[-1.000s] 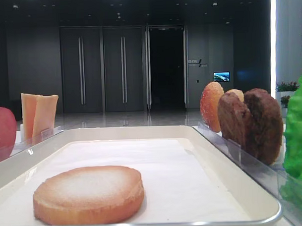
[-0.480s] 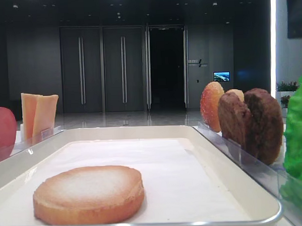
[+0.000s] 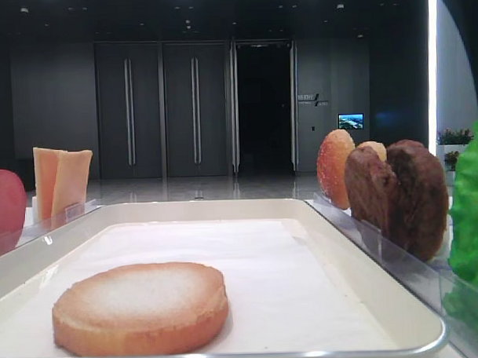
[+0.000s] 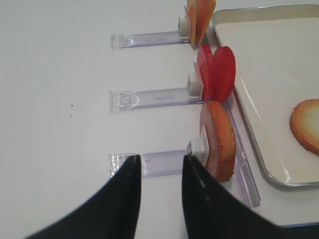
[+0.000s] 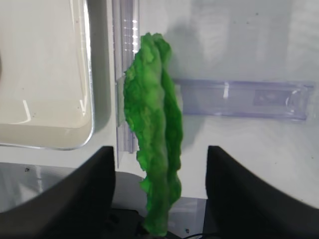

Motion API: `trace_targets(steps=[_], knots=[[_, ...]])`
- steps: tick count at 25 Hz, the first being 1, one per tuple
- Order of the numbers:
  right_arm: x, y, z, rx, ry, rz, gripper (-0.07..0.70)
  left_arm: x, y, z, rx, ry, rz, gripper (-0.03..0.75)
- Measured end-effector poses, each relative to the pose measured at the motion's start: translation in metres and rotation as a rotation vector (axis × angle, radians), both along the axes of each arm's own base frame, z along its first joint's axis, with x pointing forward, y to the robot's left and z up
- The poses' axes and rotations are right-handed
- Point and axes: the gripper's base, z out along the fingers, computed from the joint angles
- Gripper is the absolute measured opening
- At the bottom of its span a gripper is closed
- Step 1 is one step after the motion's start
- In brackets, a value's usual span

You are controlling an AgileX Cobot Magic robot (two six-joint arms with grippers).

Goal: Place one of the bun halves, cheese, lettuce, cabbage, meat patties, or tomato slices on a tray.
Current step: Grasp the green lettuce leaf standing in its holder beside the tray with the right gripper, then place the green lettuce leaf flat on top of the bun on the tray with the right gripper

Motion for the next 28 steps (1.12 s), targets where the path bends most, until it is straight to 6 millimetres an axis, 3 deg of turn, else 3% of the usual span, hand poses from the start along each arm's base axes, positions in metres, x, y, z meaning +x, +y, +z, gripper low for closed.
trace_targets(steps=[8, 14, 18, 23, 28], knots=[[-0.002, 0.002, 0.000, 0.022, 0.017, -0.010, 0.379, 0.000, 0.000, 0.000, 0.000, 0.000, 0.000, 0.219], [-0.002, 0.002, 0.000, 0.022, 0.017, -0.010, 0.142, 0.000, 0.000, 0.000, 0.000, 0.000, 0.000, 0.219], [-0.002, 0.002, 0.000, 0.022, 0.018, -0.010, 0.031, 0.000, 0.000, 0.000, 0.000, 0.000, 0.000, 0.219], [-0.002, 0.002, 0.001, 0.020, 0.021, -0.007, 0.030, 0.000, 0.000, 0.000, 0.000, 0.000, 0.000, 0.219], [0.001, 0.005, 0.015, 0.025, 0.017, 0.001, 0.030, 0.000, 0.000, 0.000, 0.000, 0.000, 0.000, 0.219]])
